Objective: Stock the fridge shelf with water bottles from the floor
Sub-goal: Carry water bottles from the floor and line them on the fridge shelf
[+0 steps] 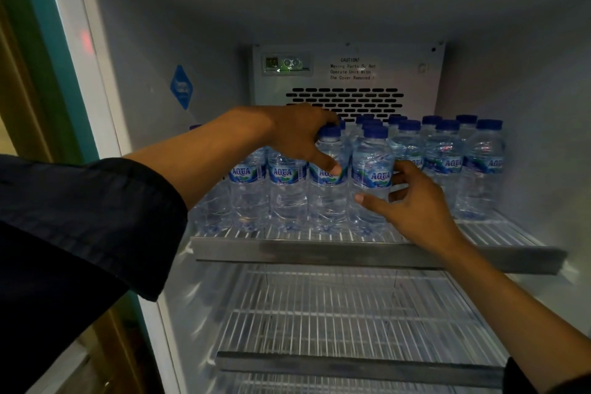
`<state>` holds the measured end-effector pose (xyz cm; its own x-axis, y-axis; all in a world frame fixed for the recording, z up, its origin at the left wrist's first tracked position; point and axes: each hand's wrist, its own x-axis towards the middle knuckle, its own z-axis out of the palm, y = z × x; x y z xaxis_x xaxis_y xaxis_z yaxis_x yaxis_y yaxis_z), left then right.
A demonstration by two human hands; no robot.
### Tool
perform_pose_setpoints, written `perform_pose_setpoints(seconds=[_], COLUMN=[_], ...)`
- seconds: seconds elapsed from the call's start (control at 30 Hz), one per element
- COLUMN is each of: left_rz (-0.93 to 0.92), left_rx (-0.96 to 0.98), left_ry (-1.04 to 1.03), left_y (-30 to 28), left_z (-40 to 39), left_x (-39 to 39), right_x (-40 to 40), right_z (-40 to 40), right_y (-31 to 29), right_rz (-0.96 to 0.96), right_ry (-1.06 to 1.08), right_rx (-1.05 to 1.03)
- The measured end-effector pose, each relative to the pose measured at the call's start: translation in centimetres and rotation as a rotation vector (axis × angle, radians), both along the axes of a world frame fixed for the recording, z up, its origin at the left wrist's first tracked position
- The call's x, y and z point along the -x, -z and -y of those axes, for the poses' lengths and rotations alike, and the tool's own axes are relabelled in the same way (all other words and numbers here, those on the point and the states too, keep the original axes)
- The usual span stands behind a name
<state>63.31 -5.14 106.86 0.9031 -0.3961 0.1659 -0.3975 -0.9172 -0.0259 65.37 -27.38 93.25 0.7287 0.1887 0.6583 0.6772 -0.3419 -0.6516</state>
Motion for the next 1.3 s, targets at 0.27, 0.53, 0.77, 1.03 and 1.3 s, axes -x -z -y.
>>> perform_pose_setpoints(seconds=[0.27,0.53,0.77,1.03,1.3], left_rz=[0.016,0.012,0.003,0.272,0.461], left_rx=[0.028,0.034,-0.028,0.081,0.204], left_ry=[0.040,0.035,-0.025,-0.010,-0.037], left_y=[0.2,0.4,0.5,1.4,8.9], left_z=[0.0,-0.1,-0.5,-4.0,-5.7], left_x=[-0.2,0.1,1.3,6.0,15.4], right_x=[0.2,0.4,0.8,3.7,10.8], right_z=[-0.2,-0.2,0.0,1.1,-1.1], right_y=[0.0,0.0,-0.3,-0.3,0.8], right_rz=[0.014,0.029,0.016,0.016,0.211], right_ry=[0.039,0.066,0.096,0.141,-0.038], right_rx=[0.002,0.027,0.051,0.047,0.273])
